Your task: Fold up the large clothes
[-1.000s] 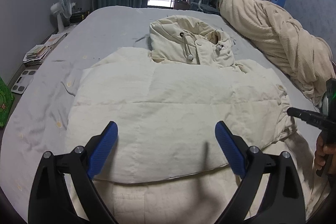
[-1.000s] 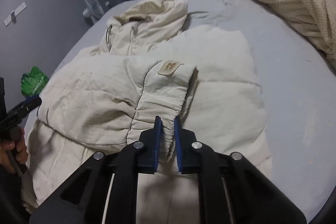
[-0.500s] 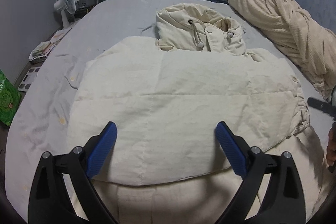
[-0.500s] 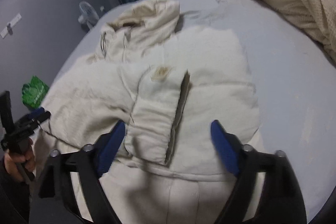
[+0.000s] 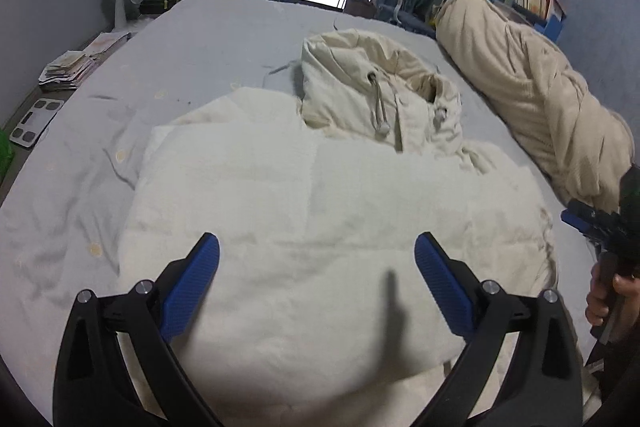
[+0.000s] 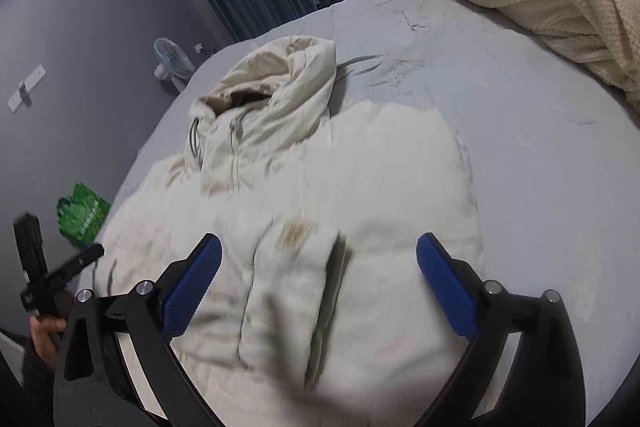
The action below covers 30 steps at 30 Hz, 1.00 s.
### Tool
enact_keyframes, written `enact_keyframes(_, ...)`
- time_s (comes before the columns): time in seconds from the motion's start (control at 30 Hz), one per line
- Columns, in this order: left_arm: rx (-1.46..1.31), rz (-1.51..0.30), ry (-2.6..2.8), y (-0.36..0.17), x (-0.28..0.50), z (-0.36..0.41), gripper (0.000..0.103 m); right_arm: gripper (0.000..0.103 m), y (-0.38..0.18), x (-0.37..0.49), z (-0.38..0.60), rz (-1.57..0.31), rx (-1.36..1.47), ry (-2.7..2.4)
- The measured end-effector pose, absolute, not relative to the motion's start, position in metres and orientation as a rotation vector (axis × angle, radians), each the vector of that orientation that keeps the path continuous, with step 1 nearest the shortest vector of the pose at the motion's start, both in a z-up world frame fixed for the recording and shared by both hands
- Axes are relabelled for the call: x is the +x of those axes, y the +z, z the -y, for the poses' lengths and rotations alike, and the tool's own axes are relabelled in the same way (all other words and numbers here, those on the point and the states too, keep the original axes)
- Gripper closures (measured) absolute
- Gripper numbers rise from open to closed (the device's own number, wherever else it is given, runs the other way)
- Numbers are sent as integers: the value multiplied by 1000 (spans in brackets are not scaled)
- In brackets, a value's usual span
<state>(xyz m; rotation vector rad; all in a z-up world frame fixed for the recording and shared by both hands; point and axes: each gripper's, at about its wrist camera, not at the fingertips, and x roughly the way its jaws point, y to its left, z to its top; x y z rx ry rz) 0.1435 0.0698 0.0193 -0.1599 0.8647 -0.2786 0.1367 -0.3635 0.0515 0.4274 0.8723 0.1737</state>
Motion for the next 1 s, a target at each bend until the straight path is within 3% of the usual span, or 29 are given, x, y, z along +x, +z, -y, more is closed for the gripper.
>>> enact_keyframes(0.33, -115, -866, -195, 21, 192, -75, 7, 9, 51, 250, 404, -912, 538, 165)
enact_keyframes(0.73, -149, -884, -235, 7, 208, -80, 7, 9, 13, 410, 403, -977, 631, 200)
enact_keyframes(0.83, -144, -884, -211, 4, 211, -83, 7, 24, -1, 443, 399, -1009, 627, 208)
enact_keyframes(0.87, -152, -885, -210, 2, 213, -85, 7, 35, -6, 454, 398, -1024, 634, 204)
enact_keyframes(1.0, -155, -882, -210, 1, 215, -88, 7, 38, -15, 484, 394, -1043, 630, 228)
